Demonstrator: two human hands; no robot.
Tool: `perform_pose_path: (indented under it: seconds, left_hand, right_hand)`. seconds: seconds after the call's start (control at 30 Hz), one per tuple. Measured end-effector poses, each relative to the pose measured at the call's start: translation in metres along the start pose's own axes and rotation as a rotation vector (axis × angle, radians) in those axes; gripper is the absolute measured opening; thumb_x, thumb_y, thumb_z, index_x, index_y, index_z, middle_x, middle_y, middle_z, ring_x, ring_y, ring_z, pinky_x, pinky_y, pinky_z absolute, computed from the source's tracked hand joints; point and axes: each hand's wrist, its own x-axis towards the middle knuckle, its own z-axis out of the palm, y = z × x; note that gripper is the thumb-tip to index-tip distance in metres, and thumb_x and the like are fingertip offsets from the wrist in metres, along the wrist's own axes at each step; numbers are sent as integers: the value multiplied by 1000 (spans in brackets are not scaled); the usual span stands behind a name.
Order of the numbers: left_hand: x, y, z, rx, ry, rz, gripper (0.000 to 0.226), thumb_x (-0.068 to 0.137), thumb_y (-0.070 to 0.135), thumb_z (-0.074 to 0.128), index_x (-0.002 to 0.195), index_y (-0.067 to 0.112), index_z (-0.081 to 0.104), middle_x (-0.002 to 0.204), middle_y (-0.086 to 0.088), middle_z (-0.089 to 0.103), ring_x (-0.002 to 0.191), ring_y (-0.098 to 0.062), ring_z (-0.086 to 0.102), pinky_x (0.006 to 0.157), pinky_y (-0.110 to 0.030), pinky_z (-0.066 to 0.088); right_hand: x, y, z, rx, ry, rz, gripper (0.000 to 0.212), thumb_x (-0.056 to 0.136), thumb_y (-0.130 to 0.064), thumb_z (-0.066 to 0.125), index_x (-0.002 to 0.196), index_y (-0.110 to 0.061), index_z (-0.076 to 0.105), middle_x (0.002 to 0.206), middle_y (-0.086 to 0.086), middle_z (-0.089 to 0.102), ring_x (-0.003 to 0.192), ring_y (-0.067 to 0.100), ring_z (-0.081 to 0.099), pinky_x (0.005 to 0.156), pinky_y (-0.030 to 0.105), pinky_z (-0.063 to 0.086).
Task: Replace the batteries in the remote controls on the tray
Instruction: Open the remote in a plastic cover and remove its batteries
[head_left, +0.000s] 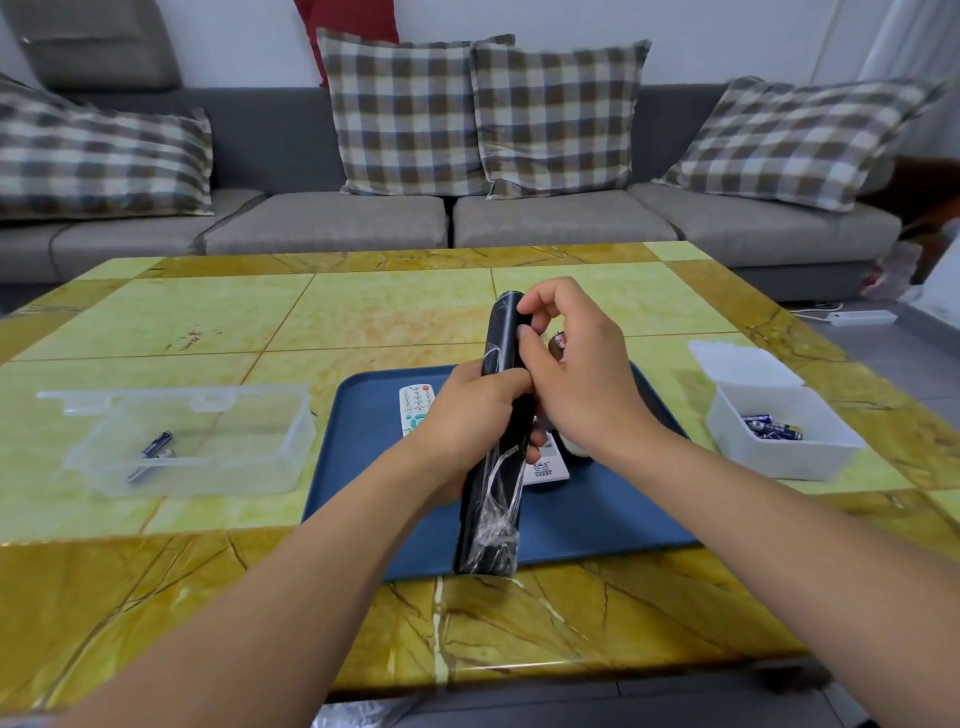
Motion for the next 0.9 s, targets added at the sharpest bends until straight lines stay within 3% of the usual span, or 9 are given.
perform_pose_path:
  seconds: [0.27, 0.43, 0.6, 0.67, 0.77, 0.83, 0.9]
  left_hand:
    - [5, -3, 12, -9, -13, -9, 16, 95, 4, 47, 87, 1, 60, 64, -11, 55, 55, -23, 52, 52, -32, 47]
    - [14, -1, 25, 53, -15, 22, 16, 96, 6, 47, 91, 3, 62, 63, -9, 58, 56, -21, 55, 52, -30, 49]
    - [20, -7, 46, 82, 25, 60, 15, 95, 5, 47, 97, -2, 60, 71, -16, 55, 60, -26, 53, 52, -31, 50]
    - [22, -11, 48, 97, 52, 63, 13, 94, 6, 49, 91, -1, 60, 70, -17, 57, 60, -27, 56, 54, -33, 51]
    - [23, -12, 59, -10, 26, 8, 13, 96, 10, 53, 89, 2, 61, 67, -11, 57, 54, -24, 52, 52, -31, 47]
    - [22, -11, 65, -91, 45, -38, 15, 98, 12, 55, 97, -1, 61, 70, -13, 56, 53, -22, 52, 51, -32, 48]
    - [22, -11, 64, -94, 53, -58, 18, 98, 16, 57, 101, -2, 60, 73, -14, 58, 54, -22, 55, 53, -32, 52]
  right_hand:
    - [1, 4, -7, 65, 54, 10, 21, 86, 1, 56, 95, -18, 57, 76, -2, 48, 60, 8, 42, 61, 17, 37]
    - [0, 9, -19, 229, 64, 261, 17, 85, -1, 60, 85, -18, 59, 62, -8, 38, 56, 7, 36, 57, 22, 39]
    - [-1, 14, -35, 197, 112, 394, 14, 84, -6, 61, 89, -18, 59, 76, -6, 53, 64, 10, 48, 62, 25, 44]
    - [-4, 13, -33, 208, 93, 477, 13, 87, -6, 58, 90, -18, 59, 79, -3, 57, 63, 13, 51, 58, 26, 44]
    - [-1, 17, -47, 666, 144, 851, 15, 92, 1, 47, 88, -13, 53, 63, 4, 48, 43, 12, 36, 39, 22, 29]
    - [6, 30, -71, 934, 207, 1014, 14, 95, 5, 43, 90, -6, 50, 66, 5, 39, 45, 9, 27, 33, 18, 23]
    - [14, 49, -102, 846, 198, 1036, 12, 97, 4, 42, 93, 0, 52, 75, 6, 37, 53, 9, 25, 34, 14, 24]
